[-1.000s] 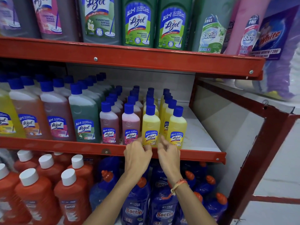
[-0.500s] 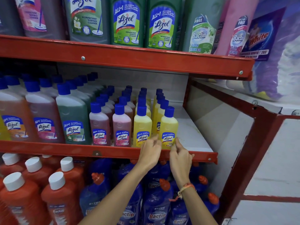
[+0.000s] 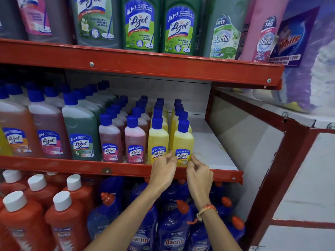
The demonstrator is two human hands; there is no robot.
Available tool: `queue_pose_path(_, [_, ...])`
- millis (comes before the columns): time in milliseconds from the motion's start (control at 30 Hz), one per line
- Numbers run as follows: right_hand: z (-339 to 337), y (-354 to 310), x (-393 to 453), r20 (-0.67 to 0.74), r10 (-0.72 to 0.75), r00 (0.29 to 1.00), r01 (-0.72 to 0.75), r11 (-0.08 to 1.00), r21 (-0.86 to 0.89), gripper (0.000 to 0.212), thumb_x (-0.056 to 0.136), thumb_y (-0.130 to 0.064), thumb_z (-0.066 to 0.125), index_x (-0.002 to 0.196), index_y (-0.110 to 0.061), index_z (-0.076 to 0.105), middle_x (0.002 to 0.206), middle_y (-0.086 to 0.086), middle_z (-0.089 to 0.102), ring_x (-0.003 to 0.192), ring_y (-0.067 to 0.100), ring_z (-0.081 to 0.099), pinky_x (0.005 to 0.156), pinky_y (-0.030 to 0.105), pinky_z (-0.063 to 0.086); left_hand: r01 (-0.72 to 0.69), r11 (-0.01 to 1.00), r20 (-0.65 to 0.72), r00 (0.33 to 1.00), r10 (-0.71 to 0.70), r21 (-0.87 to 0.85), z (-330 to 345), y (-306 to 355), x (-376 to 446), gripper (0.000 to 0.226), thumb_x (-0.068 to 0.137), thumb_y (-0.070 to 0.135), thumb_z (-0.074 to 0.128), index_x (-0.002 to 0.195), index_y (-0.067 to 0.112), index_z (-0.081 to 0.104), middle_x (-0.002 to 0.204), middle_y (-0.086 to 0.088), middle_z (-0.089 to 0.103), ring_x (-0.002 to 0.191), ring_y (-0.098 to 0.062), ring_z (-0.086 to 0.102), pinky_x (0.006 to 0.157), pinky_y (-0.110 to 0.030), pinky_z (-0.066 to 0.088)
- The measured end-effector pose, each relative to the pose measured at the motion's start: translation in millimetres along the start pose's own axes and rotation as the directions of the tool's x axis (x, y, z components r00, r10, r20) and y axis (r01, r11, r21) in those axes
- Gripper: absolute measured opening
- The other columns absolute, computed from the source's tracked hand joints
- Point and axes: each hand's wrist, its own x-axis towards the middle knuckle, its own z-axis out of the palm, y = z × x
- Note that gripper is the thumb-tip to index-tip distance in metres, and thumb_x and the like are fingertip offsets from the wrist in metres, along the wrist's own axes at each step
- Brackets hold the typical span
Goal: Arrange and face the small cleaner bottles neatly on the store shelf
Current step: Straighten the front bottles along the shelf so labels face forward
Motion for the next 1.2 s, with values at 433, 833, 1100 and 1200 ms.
queue_pose_path(433, [3.3,4.3,4.8,0.035,-0.024,0.999,0.024,1.0,-0.002,0.042,0.084,-0.034,0.045,0.119,-0.025,0.066,0.062,-0.005,0.066,0.079,0.024,0.065,0.099,0.061,0.041,-0.008,1.0,0.0,1.0,0.008,-0.008,-2.2,-2.2,4.4,0.038,0.091,0.019,0.04,0.125,0.015,0.057,0.13,0.0,0.06,0.103,-0.002,0.05,0.086,-0.02,0.035])
queue_pose_path(833, [65.0,-42.8,-65.1,-0.003,-0.327,0.945,0.313,0.904,0.291,0.035,0.086,-0.003,0.051,0.113,-0.017,0.067,0.109,-0.005,0.071,0.101,0.003,0.066,0.09,0.03,0.054,-0.247,0.951,-0.322,0.93,0.179,-0.187,-107.1,-55.5,-19.4,0.032,0.087,0.004,0.05,0.114,0.016,0.063,0.111,0.003,0.07,0.103,-0.001,0.064,0.095,-0.02,0.047])
queue_pose_path(1100, [145.0,-84.2,-99.8,0.196,-0.125,0.973,0.068,0.959,0.275,0.043,0.088,-0.009,0.052,0.131,-0.015,0.056,0.127,-0.002,0.064,0.106,-0.002,0.058,0.093,0.011,0.044,-0.109,0.994,-0.119,0.987,0.11,0.011,-187.9,-93.7,0.1,0.044,0.092,0.015,0.037,0.136,0.012,0.043,0.139,-0.004,0.05,0.121,-0.005,0.044,0.099,-0.016,0.03])
queue_pose_path(1200, [155.5,-90.3,-104.0,0.19,-0.056,0.98,0.01,0.972,0.235,0.045,0.089,-0.017,0.051,0.133,-0.015,0.053,0.131,0.0,0.062,0.114,0.006,0.059,0.103,0.034,0.047,-0.1,0.995,-0.044,0.994,0.1,-0.015,-196.0,-94.1,7.9,0.043,0.092,0.012,0.036,0.135,0.011,0.044,0.143,-0.007,0.047,0.131,-0.016,0.043,0.111,-0.028,0.031])
